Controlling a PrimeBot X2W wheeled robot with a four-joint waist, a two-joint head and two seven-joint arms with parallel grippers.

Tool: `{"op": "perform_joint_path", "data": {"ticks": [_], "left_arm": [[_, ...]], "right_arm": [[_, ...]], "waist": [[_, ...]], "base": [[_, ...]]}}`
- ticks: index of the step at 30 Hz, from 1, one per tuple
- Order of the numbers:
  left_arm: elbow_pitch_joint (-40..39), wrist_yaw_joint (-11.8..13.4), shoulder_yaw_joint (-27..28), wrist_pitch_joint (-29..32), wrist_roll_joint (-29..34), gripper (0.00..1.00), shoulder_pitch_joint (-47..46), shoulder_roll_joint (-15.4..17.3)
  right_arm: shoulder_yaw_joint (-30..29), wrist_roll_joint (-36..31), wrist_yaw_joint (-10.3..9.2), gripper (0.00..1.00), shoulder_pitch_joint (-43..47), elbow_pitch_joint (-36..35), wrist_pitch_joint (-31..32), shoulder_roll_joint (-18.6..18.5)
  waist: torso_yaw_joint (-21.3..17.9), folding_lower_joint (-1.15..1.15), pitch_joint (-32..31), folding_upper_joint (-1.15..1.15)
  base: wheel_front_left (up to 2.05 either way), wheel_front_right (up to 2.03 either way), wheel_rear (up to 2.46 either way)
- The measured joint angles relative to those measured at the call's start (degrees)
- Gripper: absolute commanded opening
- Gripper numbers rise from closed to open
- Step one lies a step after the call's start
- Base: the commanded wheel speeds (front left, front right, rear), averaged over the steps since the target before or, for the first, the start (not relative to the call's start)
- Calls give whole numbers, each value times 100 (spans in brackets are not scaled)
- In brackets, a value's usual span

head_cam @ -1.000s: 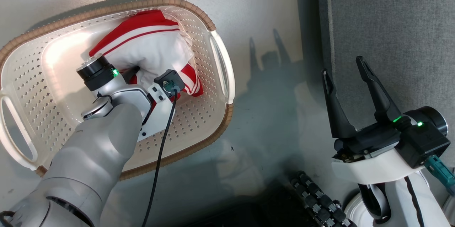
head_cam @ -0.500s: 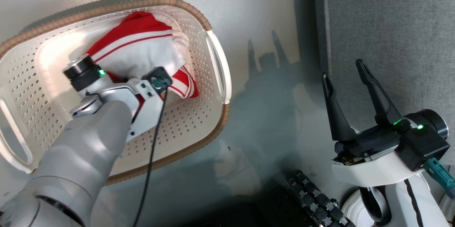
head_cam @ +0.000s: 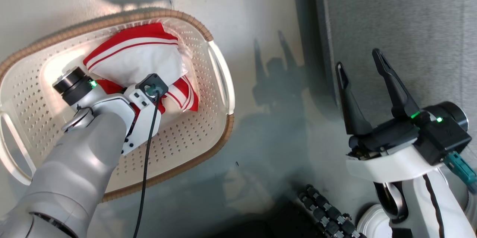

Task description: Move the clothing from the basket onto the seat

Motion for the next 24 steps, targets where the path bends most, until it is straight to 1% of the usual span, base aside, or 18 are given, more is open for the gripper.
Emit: {"op": "perform_joint_path", "data": {"ticks": [5, 9, 14, 19, 24], "left_arm": [[0, 174, 126, -333, -188, 0, 165, 35], [2, 227, 191, -545, -356, 0, 416, -91], [-3, 344, 360, -1232, -624, 0, 683, -208], [-16, 345, 560, -1881, -921, 0, 959, -301], [-283, 369, 740, -2193, -1171, 0, 1118, -368]], "right_arm": [[83, 59, 0, 100, -259, 165, 0, 4], [79, -23, 0, 100, -271, 328, 0, 3], [96, -107, 0, 100, -231, 480, 0, -27], [-53, -175, 0, 100, -75, 636, 0, -124], [-155, -175, 0, 100, 144, 721, 0, -219]], "waist": [[-78, 0, -275, 0], [-69, 0, -634, 0], [13, 0, -1221, 0], [136, 0, -1850, 0], [309, 0, -2489, 0]], "base": [[0, 0, 0], [0, 0, 0], [0, 0, 0], [0, 0, 0], [0, 0, 0]]}}
